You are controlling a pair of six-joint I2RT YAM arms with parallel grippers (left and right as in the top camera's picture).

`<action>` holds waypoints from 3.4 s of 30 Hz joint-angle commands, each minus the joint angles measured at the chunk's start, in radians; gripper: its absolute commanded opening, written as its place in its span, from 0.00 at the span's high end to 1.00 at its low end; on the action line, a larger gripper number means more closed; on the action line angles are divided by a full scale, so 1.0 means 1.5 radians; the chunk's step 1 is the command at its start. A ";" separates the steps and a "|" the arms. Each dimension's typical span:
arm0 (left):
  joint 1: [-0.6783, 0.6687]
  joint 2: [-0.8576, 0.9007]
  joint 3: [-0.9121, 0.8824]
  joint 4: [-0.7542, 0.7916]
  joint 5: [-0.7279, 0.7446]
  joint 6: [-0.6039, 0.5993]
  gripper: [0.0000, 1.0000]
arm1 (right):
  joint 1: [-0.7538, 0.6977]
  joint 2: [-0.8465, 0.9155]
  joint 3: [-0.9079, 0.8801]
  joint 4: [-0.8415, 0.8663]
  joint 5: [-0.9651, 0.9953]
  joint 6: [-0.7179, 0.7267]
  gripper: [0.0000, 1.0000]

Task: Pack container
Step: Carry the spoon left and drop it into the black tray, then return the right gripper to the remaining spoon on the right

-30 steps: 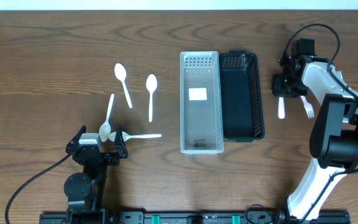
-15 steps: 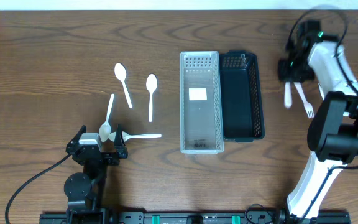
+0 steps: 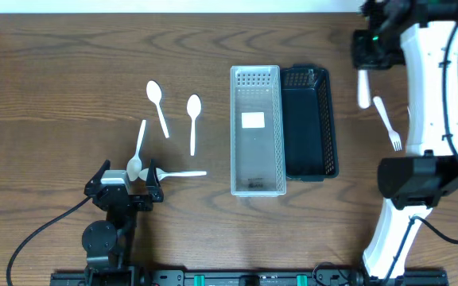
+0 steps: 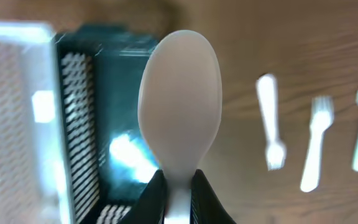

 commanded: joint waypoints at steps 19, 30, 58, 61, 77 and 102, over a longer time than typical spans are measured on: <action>0.003 0.000 -0.018 -0.011 0.003 -0.001 0.02 | 0.126 -0.004 -0.233 0.063 -0.007 0.140 0.97; 0.003 0.000 -0.018 -0.011 0.003 -0.001 0.02 | 0.133 -0.004 -0.275 0.105 0.006 0.134 0.34; 0.003 0.000 -0.018 -0.011 0.003 -0.001 0.02 | -0.198 0.001 -0.254 0.152 0.035 -0.317 0.01; 0.003 0.000 -0.018 -0.011 0.002 -0.001 0.02 | -0.207 0.006 -0.259 0.162 0.022 -0.364 0.01; 0.003 0.000 -0.018 -0.011 0.003 -0.001 0.02 | -0.207 0.149 -0.263 0.211 0.028 -0.361 0.01; 0.003 0.000 -0.018 -0.011 0.003 -0.001 0.02 | -0.207 0.190 -0.325 0.238 0.061 -0.316 0.01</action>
